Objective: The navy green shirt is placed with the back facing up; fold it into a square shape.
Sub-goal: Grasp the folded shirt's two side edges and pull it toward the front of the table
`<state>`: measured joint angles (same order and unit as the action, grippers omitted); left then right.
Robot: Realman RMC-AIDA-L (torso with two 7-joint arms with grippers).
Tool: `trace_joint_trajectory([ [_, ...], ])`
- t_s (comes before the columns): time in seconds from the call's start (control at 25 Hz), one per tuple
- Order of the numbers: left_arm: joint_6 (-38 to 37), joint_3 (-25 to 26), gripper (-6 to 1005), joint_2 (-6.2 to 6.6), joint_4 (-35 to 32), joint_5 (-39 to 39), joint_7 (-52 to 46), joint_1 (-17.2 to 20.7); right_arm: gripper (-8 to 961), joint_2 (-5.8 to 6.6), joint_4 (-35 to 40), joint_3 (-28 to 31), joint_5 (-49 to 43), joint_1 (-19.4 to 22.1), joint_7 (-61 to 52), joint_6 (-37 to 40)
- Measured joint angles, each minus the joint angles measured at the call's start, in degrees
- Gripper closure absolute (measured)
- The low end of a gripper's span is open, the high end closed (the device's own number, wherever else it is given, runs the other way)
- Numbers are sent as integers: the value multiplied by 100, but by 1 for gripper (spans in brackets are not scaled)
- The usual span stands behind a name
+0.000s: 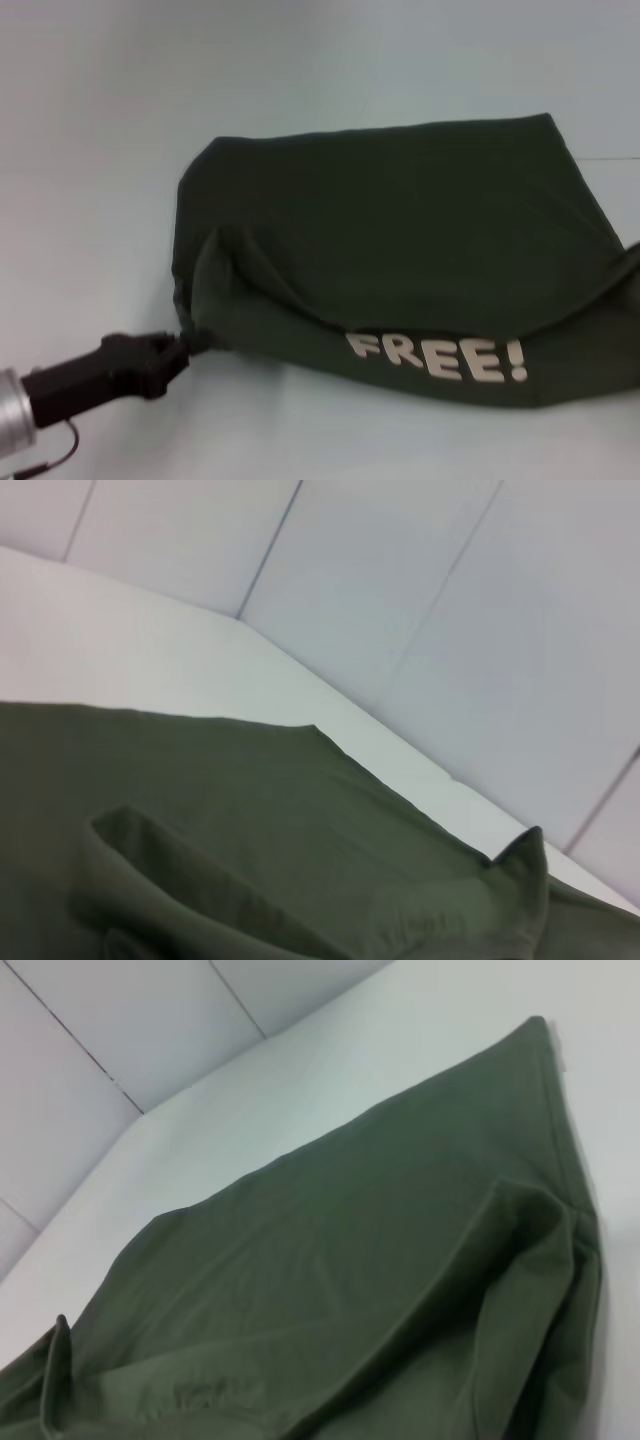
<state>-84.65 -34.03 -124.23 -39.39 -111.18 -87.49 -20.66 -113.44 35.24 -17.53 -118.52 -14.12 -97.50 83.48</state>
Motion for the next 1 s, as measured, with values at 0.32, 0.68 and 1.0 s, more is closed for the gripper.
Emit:
trace_joint_trajectory([
  [0.32,-1171,714,1000,9,-38,-737,-51,228,939,-2,90,242,-44,374,292,685],
  [0.68,-1902,1179,1001,3,-42,-1374,-55,464,939,-10,107,246,-166,578,539,1184],
  [1.0,-2139,1483,1001,13,-85,-1738,-51,564,940,-92,107,261,-260,725,667,1376],
])
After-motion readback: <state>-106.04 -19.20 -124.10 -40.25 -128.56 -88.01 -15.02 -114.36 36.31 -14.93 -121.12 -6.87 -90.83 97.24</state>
